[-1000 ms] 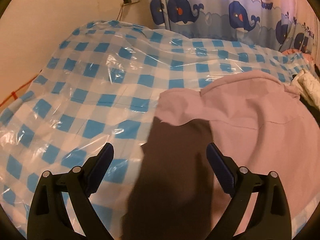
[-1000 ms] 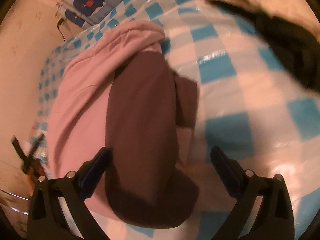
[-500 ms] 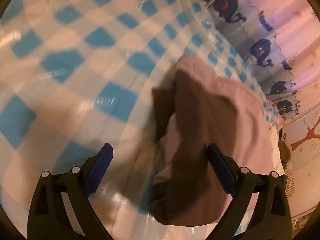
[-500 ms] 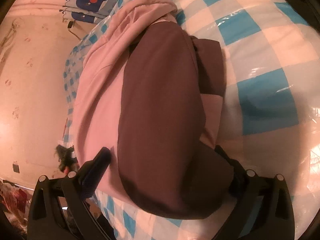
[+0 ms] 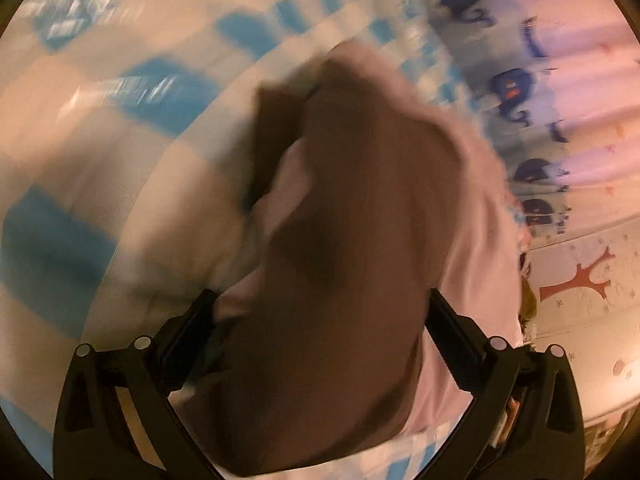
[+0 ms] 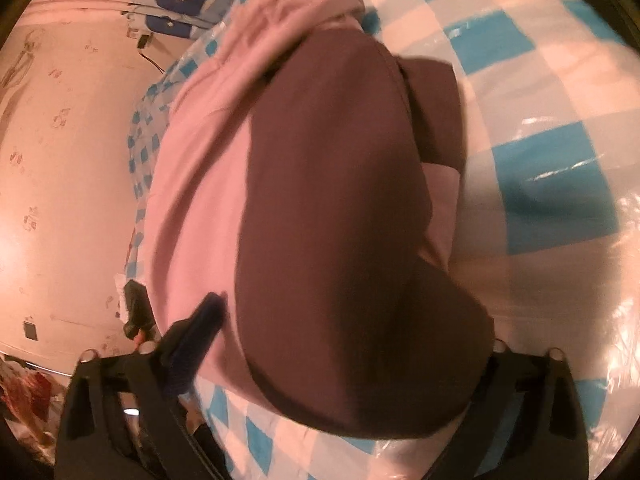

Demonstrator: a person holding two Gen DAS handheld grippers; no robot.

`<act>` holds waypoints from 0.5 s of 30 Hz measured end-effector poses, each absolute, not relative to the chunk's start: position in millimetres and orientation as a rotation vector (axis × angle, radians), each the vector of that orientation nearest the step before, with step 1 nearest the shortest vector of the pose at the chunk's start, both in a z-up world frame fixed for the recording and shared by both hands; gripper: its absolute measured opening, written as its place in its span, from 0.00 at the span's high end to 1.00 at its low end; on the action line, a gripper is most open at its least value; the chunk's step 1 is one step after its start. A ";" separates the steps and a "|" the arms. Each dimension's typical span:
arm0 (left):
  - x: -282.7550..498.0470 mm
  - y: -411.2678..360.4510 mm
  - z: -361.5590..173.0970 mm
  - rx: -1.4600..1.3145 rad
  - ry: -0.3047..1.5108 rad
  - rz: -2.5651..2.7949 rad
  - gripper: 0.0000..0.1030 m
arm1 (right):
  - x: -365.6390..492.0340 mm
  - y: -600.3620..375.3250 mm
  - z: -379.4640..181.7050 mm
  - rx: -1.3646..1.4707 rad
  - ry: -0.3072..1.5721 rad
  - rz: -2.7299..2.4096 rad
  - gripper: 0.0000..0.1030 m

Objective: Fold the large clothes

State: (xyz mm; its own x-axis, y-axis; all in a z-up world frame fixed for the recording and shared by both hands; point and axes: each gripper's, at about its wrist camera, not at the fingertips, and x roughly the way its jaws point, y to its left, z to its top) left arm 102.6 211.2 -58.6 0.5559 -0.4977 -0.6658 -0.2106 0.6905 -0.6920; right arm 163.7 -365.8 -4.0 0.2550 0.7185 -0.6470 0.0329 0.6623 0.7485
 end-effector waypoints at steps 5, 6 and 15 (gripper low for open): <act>99.0 214.9 -39.1 -0.822 1.000 -0.220 0.39 | 148.1 -365.1 23.4 0.714 1.171 0.503 0.48; 96.4 220.5 -35.1 -0.821 0.999 -0.229 0.47 | 144.2 -359.7 30.7 0.695 1.167 0.509 0.50; 41.0 239.7 5.6 -0.738 1.012 -0.258 0.62 | 66.2 -345.3 69.7 0.670 1.154 0.590 0.54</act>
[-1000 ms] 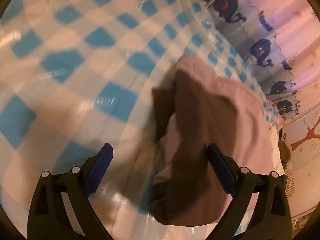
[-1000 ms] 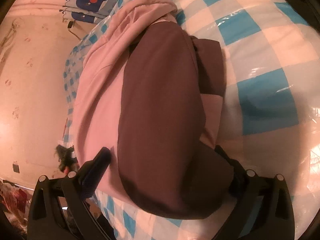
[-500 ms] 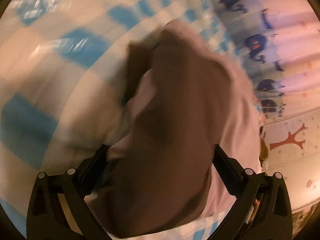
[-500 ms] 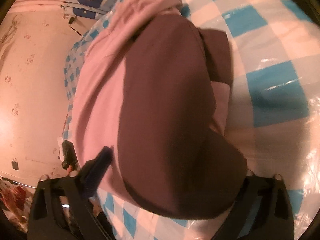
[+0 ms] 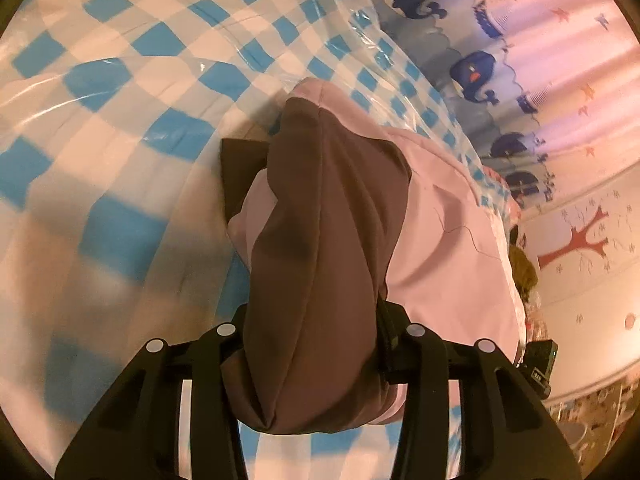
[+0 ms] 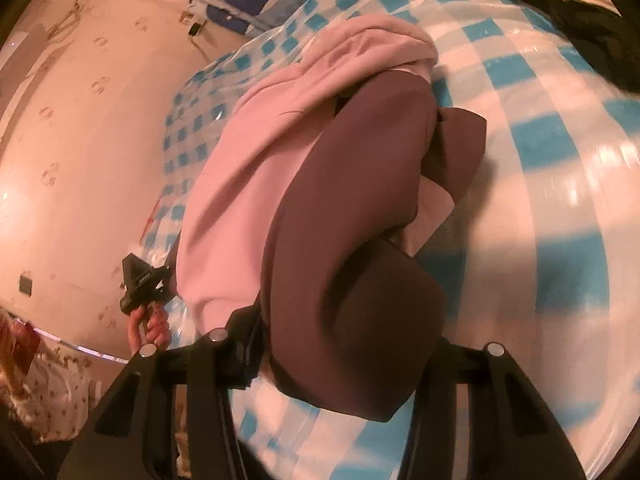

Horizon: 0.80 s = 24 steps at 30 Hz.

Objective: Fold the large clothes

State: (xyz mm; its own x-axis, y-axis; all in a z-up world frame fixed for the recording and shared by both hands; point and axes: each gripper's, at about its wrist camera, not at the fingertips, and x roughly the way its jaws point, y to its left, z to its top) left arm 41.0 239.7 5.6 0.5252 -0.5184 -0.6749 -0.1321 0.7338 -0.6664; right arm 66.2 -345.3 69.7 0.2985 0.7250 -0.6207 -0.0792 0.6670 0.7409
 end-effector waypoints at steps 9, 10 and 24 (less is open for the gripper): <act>-67.6 251.6 -19.3 -0.740 1.038 -0.254 0.26 | -13.7 -360.5 38.4 0.721 1.251 0.572 0.37; -70.0 253.8 -22.1 -0.748 1.026 -0.244 0.20 | -12.6 -361.9 36.9 0.740 1.249 0.567 0.35; -47.1 229.0 -11.6 -0.713 1.015 -0.258 0.62 | -30.0 -354.2 47.9 0.768 1.212 0.550 0.50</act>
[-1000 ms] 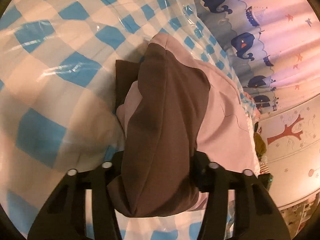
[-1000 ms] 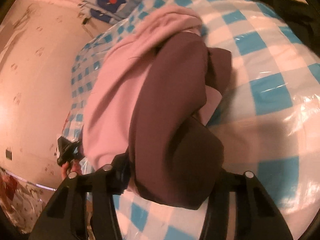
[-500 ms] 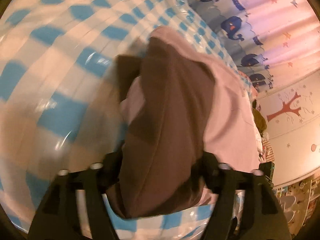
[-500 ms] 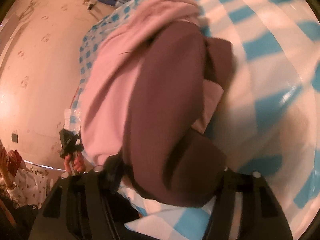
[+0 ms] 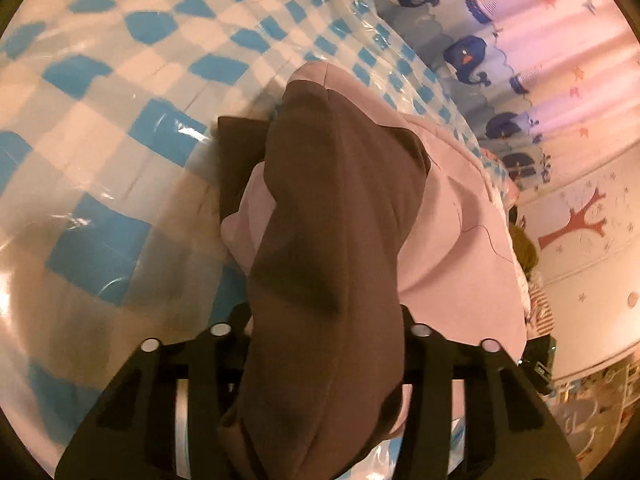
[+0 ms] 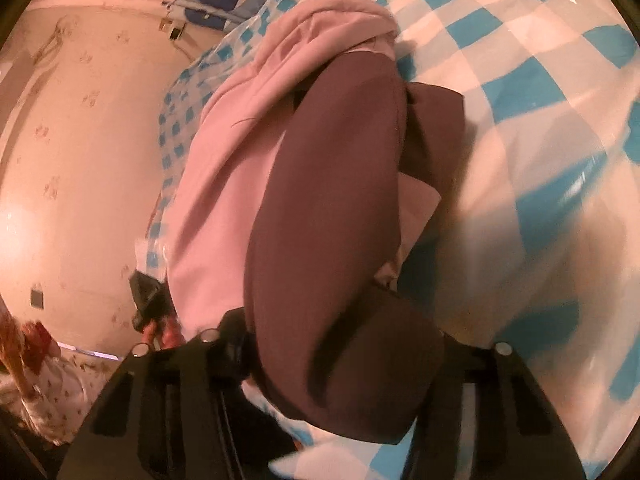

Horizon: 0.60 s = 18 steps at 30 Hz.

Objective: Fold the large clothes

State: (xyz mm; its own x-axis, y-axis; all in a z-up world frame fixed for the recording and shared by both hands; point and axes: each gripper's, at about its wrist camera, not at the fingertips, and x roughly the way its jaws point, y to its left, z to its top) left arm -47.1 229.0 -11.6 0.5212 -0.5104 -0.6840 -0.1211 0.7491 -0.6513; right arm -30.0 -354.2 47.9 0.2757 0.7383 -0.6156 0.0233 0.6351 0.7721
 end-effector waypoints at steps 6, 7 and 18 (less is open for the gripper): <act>-108.4 239.1 13.9 -0.705 1.010 -0.301 0.60 | -82.3 -350.4 74.8 0.694 1.232 0.595 0.45; -115.6 241.4 10.2 -0.712 1.022 -0.305 0.52 | -89.2 -352.2 71.4 0.681 1.245 0.576 0.41; -137.6 264.4 3.0 -0.699 0.934 -0.159 0.21 | -26.3 -342.1 154.9 0.430 1.003 0.385 0.30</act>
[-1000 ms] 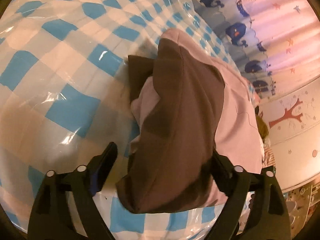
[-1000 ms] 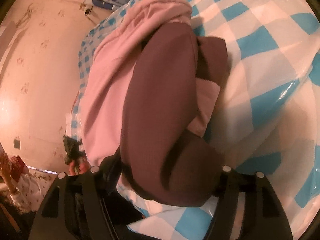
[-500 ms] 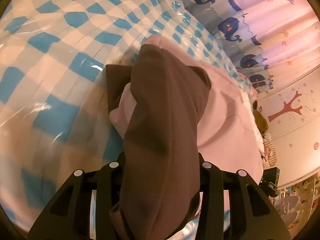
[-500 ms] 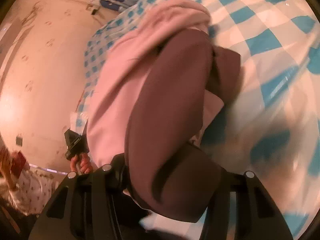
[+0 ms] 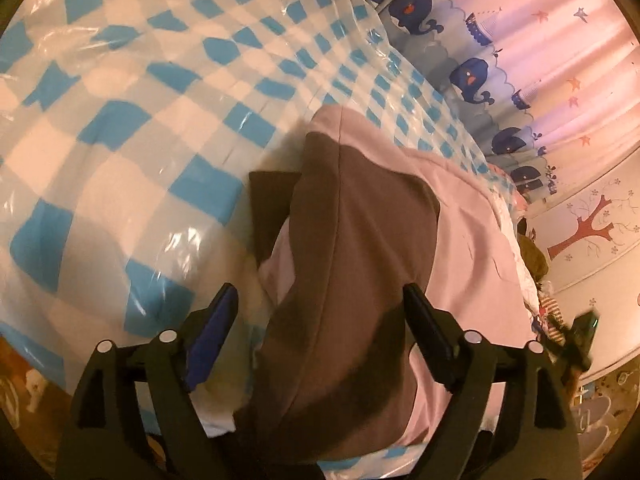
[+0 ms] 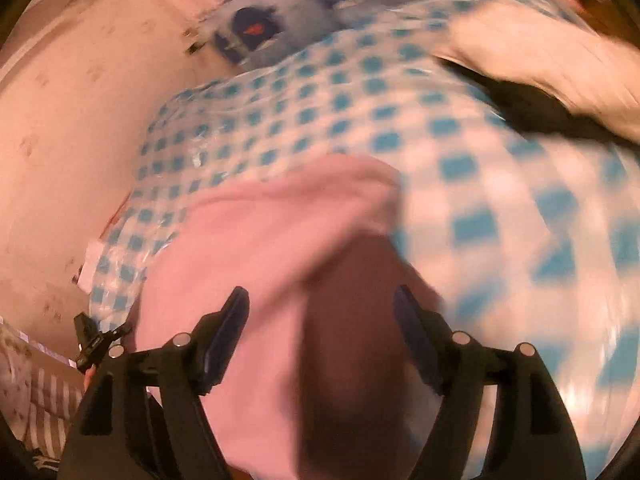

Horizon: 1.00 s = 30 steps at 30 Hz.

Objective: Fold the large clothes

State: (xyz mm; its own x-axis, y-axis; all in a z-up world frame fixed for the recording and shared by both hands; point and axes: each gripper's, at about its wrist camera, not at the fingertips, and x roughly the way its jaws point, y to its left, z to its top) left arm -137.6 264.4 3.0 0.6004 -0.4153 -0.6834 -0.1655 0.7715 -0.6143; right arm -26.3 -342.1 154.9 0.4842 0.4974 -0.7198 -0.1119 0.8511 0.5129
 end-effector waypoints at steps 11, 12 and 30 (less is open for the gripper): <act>-119.9 249.3 -16.7 -0.681 0.989 -0.196 0.19 | 167.3 -209.7 78.7 0.464 1.174 0.473 0.29; -120.3 250.7 -19.3 -0.684 0.995 -0.198 0.19 | 179.2 -197.5 62.5 0.450 1.214 0.457 0.29; -134.8 249.0 -15.7 -0.701 0.980 -0.169 0.18 | 95.9 -124.2 146.6 0.144 1.209 0.704 0.27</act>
